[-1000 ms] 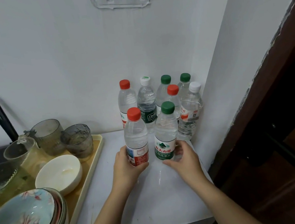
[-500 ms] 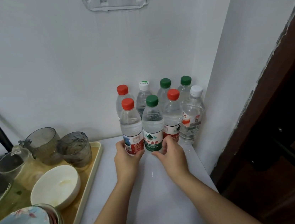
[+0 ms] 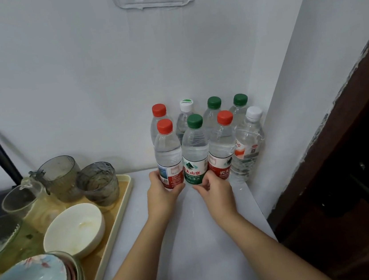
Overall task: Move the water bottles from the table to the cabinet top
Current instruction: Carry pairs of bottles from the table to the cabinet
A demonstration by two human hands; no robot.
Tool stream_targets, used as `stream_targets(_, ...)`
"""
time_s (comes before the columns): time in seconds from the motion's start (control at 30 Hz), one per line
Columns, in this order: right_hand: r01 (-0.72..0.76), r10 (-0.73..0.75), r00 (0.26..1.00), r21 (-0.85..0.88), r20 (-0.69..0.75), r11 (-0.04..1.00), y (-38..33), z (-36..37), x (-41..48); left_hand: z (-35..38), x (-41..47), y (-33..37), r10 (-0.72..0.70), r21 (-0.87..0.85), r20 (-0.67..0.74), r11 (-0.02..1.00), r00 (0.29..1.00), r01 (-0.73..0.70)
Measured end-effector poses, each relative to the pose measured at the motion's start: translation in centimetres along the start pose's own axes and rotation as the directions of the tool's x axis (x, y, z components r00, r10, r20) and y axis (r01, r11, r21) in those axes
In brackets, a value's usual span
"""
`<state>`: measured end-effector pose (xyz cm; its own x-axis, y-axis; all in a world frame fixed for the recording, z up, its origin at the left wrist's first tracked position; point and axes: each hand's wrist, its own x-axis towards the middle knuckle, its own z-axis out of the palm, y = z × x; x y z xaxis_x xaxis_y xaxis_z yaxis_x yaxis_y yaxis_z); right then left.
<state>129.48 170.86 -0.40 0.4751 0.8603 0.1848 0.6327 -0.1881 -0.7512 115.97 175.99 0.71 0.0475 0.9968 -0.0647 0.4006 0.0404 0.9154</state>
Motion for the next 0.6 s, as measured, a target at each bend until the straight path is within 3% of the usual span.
stream_targets(0.1, 0.082, -0.076, 0.993, -0.068, 0.086, 0.994, 0.6, -1.2, -1.0, -0.8, -1.2, -0.4, 0.043, 0.260, -0.019, 0.965, 0.999, -0.036)
stream_targets(0.2, 0.190, -0.141, 0.973, -0.285, 0.185, 0.939, 1.2, -3.1, -2.5, -1.4, -4.4, -0.9, 0.078, 0.635, -0.039, 0.771, 0.996, -0.036)
stream_targets(0.27, 0.244, -0.132, 0.952, -0.423, 0.277, 0.872, 1.4, -4.1, -3.5, -1.5, -6.9, -1.4, 0.042, 0.746, -0.047, 0.665, 0.998, 0.008)
stream_targets(0.47, 0.374, -0.118, 0.851, -0.432, 0.512, 0.821, 1.1, -5.6, -6.1, -0.8, -13.7, -2.4, -0.018, 0.828, -0.095, 0.554, 0.995, 0.088)
stream_targets(0.6, 0.497, -0.231, 0.769, -0.330, 0.596, 0.803, 0.1, -5.7, -8.2, -1.1, -18.4, -3.3, 0.043, 0.764, -0.183, 0.635, 0.982, 0.115)
